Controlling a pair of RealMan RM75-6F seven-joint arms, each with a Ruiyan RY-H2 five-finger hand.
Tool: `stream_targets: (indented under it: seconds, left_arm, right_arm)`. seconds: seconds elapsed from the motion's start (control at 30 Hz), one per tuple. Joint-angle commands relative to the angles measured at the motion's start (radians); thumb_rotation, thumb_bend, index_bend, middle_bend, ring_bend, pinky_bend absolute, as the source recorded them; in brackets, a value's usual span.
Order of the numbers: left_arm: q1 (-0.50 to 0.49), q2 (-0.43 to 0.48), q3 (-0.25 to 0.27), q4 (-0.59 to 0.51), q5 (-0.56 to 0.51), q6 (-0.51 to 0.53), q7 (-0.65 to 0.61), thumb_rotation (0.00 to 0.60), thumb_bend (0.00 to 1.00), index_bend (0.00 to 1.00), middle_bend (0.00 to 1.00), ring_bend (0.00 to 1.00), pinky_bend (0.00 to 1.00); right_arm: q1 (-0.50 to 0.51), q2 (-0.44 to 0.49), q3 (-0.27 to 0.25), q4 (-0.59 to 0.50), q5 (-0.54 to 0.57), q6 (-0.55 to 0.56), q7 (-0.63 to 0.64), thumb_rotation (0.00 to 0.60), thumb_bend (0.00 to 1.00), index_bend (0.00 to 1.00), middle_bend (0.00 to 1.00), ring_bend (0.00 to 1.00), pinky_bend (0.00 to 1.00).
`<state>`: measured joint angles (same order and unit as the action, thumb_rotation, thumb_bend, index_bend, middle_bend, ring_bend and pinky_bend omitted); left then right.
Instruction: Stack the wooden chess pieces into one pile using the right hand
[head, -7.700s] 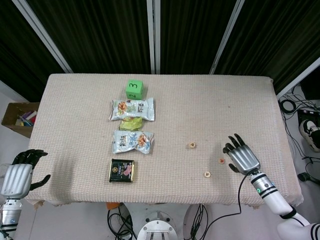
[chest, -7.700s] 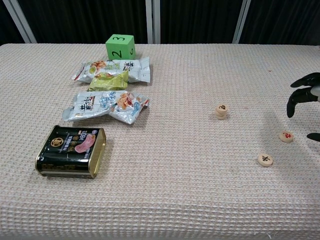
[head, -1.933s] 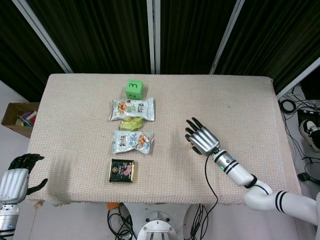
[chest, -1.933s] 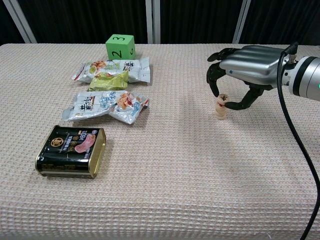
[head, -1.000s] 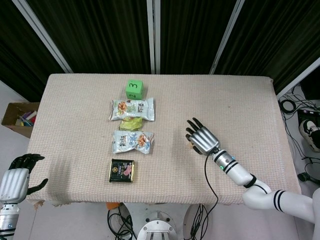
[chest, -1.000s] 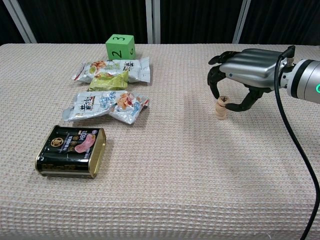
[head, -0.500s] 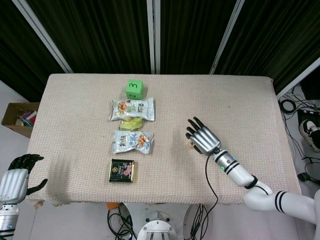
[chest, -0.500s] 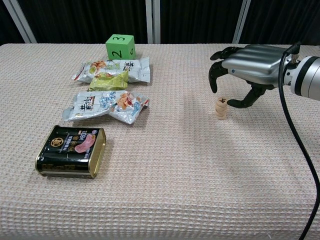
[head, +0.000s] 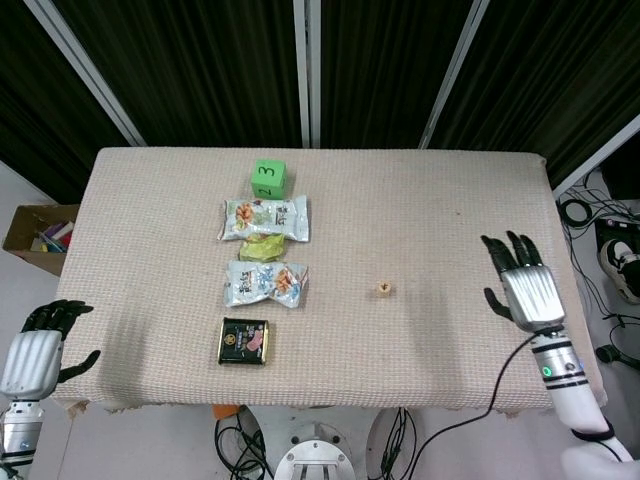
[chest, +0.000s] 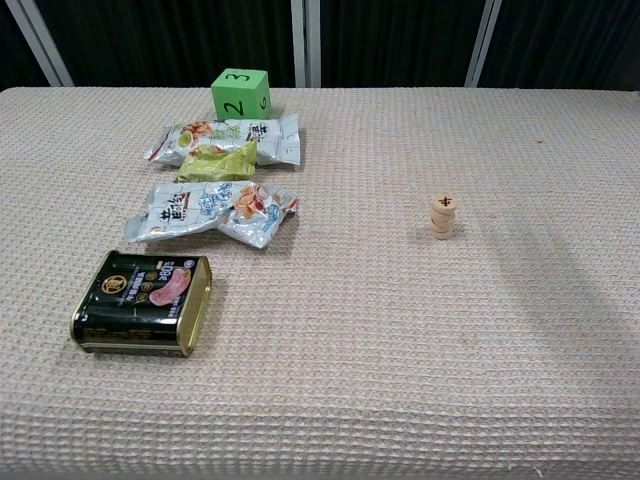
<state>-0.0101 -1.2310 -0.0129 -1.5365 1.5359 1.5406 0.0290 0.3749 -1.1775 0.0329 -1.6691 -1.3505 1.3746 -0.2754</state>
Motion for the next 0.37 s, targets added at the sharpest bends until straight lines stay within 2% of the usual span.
stream_targets:
  seconds: [0.03,0.17,0.37]
  left_arm:
    - [-0.005,-0.001,-0.005,-0.016,0.003,0.003,0.022,0.6,0.17,0.27,0.22,0.15,0.19]
    - [-0.007,0.0,-0.006,-0.04,0.005,0.006,0.051,0.6,0.17,0.27,0.22,0.15,0.19]
    - [-0.002,0.0,-0.012,-0.063,-0.003,0.02,0.082,0.6,0.17,0.27,0.22,0.15,0.19]
  right_arm:
    - [-0.144,0.061,-0.072,-0.022,-0.046,0.126,0.142,0.6,0.32,0.0,0.1,0.0,0.07]
    - [-0.22,0.058,-0.097,0.018,-0.091,0.204,0.19,0.6,0.32,0.0,0.09,0.0,0.05]
    - [-0.248,0.041,-0.088,0.068,-0.137,0.228,0.234,0.6,0.32,0.0,0.1,0.0,0.03]
